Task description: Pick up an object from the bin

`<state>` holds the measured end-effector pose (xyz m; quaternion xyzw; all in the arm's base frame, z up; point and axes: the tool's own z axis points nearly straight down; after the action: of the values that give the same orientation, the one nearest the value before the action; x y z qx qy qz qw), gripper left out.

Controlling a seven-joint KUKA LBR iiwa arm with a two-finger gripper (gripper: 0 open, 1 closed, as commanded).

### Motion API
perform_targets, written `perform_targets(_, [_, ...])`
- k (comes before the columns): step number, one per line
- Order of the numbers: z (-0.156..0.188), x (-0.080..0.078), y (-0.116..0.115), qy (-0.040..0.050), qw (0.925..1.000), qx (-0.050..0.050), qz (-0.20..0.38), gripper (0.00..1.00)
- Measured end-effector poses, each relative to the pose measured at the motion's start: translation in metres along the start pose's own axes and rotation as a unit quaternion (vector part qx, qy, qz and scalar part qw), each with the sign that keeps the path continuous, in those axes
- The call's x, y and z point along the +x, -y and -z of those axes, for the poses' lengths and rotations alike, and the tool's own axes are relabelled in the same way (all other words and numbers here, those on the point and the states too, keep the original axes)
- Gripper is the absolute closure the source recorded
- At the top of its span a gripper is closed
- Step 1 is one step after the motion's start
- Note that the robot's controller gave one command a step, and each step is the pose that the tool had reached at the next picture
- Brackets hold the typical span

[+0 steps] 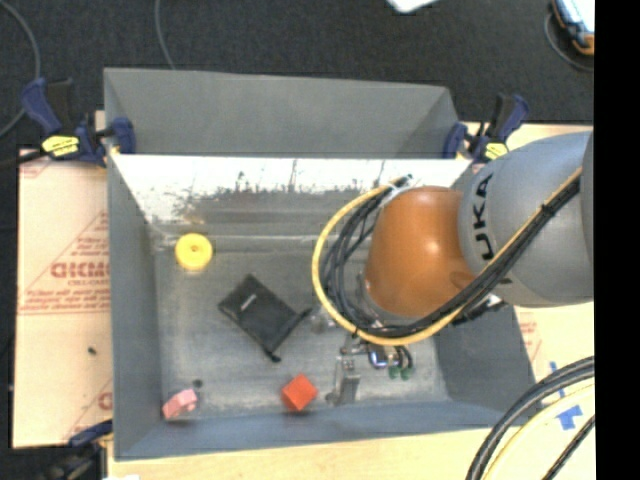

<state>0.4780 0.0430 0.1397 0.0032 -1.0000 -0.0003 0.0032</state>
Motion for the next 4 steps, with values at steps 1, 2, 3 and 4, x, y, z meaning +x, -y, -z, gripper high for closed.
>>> perform_targets(1, [0.004, -0.002, 0.0, 0.0041, 1.0, 0.0, -0.001, 0.0])
perform_targets(2, [-0.043, -0.04, -0.067, 0.0026, 0.9994, -0.002, -0.035, 0.0])
perform_targets(3, [-0.066, -0.07, -0.027, 0.0076, 0.9999, -0.001, -0.009, 1.0])
perform_targets(4, [-0.066, -0.07, -0.027, 0.0076, 0.9999, -0.001, -0.01, 1.0])
